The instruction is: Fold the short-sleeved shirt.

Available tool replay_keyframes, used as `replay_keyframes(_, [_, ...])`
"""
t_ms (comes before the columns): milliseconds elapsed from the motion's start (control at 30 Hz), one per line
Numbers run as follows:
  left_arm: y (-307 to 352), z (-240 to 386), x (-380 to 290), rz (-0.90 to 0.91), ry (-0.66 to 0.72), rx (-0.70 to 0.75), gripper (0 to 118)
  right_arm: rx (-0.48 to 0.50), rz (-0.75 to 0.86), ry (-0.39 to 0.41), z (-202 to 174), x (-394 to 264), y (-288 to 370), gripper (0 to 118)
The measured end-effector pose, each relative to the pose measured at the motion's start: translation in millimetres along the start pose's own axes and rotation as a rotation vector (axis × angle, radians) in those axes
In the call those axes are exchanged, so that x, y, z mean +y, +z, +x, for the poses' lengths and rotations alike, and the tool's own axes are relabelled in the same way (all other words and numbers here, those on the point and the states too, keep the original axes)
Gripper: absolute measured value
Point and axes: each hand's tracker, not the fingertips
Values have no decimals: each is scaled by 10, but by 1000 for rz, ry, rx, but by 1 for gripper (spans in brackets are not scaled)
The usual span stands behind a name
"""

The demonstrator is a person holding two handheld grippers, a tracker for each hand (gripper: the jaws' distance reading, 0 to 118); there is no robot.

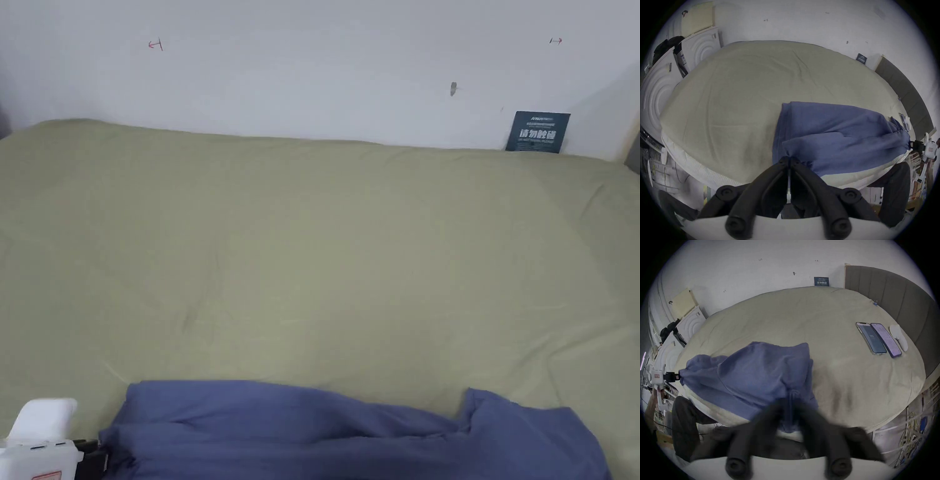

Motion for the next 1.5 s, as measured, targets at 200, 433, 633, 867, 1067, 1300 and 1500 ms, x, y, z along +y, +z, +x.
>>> replay_keyframes(200, [378, 228, 94, 175, -7, 32, 110, 10, 156, -18, -310, 153, 270, 110])
replay_keyframes(433, [849, 741, 19, 451, -113, 158, 0, -209, 572, 59, -1117, 149, 756, 0])
replay_keyframes(633, [1038, 665, -83, 550, -136, 170, 0, -183, 623, 51, -1400, 12, 813, 0])
replay_keyframes(867, [952, 289, -50, 506, -41, 122, 0, -193, 650, 78, -1808, 90, 864, 0])
replay_keyframes(1067, [296, -656, 418, 97, 335, -243, 0, -190, 657, 102, -1724, 95, 826, 0])
replay_keyframes(1300, [-508, -1172, 757, -241, 345, -519, 0, -232, 593, 167, -1811, 58, 688, 0])
replay_keyframes(1500, [-970, -1153, 739, -343, 320, -607, 108, -250, 583, 152, -1792, 105, 633, 0])
